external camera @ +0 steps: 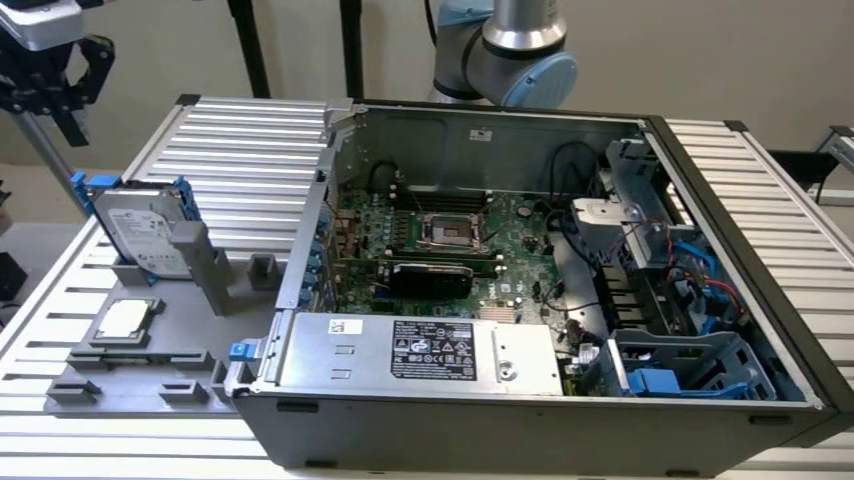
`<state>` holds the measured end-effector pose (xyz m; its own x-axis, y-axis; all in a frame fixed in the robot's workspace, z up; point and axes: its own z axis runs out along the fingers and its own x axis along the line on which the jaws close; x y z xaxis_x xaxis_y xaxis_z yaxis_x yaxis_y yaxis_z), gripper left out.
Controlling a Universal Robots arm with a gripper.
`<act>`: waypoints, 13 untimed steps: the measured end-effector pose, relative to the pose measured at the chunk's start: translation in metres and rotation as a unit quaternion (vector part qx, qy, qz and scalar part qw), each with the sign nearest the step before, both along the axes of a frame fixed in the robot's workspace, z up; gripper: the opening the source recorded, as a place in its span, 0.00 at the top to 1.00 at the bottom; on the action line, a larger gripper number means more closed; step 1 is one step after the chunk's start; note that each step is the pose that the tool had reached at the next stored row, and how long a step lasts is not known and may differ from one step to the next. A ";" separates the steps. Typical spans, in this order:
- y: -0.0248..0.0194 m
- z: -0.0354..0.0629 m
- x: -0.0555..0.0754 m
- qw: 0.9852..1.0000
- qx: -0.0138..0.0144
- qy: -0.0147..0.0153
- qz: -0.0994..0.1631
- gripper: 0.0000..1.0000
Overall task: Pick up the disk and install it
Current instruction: 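Pick up the disk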
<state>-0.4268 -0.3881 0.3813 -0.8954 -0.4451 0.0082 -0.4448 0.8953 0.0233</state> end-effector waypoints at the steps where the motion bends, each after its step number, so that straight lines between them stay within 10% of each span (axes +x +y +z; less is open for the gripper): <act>1: 0.0000 -0.0001 0.000 1.000 0.000 0.000 0.009 0.89; 13: 0.0000 -0.0008 0.000 0.993 0.000 0.000 0.118 0.89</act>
